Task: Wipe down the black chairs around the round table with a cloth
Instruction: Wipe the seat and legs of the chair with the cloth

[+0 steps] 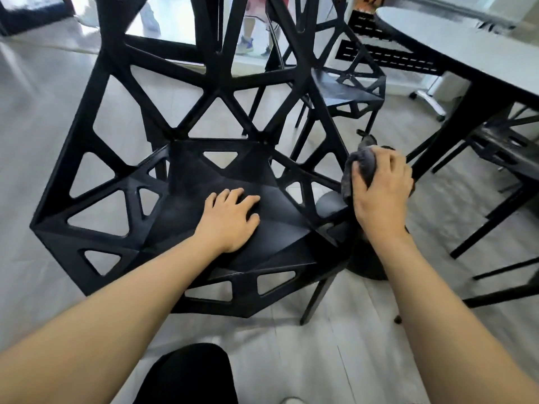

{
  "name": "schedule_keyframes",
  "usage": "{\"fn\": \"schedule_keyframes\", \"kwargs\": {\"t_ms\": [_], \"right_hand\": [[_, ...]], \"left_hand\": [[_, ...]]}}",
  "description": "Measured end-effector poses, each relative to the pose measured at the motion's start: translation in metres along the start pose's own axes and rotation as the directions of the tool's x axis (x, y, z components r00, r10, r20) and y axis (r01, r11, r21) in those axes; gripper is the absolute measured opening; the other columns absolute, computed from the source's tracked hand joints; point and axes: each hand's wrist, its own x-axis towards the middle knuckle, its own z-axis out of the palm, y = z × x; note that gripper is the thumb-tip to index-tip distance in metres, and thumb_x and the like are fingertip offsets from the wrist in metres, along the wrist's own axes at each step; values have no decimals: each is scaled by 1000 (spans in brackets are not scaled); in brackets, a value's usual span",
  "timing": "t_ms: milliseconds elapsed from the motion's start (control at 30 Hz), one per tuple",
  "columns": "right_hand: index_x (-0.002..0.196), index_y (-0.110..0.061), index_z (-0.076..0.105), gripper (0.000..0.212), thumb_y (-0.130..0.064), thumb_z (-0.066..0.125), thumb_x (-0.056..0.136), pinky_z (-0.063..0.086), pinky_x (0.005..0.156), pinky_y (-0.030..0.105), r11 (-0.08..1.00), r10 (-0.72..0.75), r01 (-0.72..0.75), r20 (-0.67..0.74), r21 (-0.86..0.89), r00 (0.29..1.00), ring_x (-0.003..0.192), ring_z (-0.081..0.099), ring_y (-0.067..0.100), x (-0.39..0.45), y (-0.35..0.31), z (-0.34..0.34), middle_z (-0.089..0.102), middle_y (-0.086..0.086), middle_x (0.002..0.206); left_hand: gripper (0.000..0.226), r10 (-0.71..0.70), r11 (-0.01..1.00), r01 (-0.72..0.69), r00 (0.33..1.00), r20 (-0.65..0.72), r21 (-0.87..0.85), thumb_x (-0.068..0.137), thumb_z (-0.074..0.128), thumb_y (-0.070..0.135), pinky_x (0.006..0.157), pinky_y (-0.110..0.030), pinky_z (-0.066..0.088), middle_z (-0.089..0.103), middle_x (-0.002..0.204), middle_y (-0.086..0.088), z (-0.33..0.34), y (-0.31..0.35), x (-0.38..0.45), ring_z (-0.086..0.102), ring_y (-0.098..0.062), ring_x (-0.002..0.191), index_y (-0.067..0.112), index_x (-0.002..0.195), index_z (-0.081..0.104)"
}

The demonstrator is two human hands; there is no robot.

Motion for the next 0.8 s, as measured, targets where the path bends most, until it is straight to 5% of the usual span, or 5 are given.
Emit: {"fn": "schedule_keyframes", "kwargs": {"t_ms": [133,367,800], "right_hand": [[143,-20,45,56,-36,66,94,40,108,49,987,134,-153,285,47,949,123,47,36,-2,25,23,48,13,134],[121,-10,53,38,-31,66,92,44,98,52,993,113,-117,281,-3,953,112,51,39,38,16,47,54,18,117],[134,-6,47,51,-37,60,96,42,106,50,992,115,-100,258,-70,959,130,48,40,196,-82,118,49,21,138]], "left_hand": [[53,-4,1000,4,1000,29,-2,103,27,51,124,-47,5,20,166,-1,6,-3,0,13,-27,153,42,156,25],[54,18,1000,-18,998,54,-15,104,24,50,125,-49,0,14,168,3,9,-6,2,7,-24,154,43,157,20],[55,27,999,-26,999,45,-24,104,22,52,125,-47,-4,10,168,6,6,-5,-3,1,-20,155,44,157,15]]}}
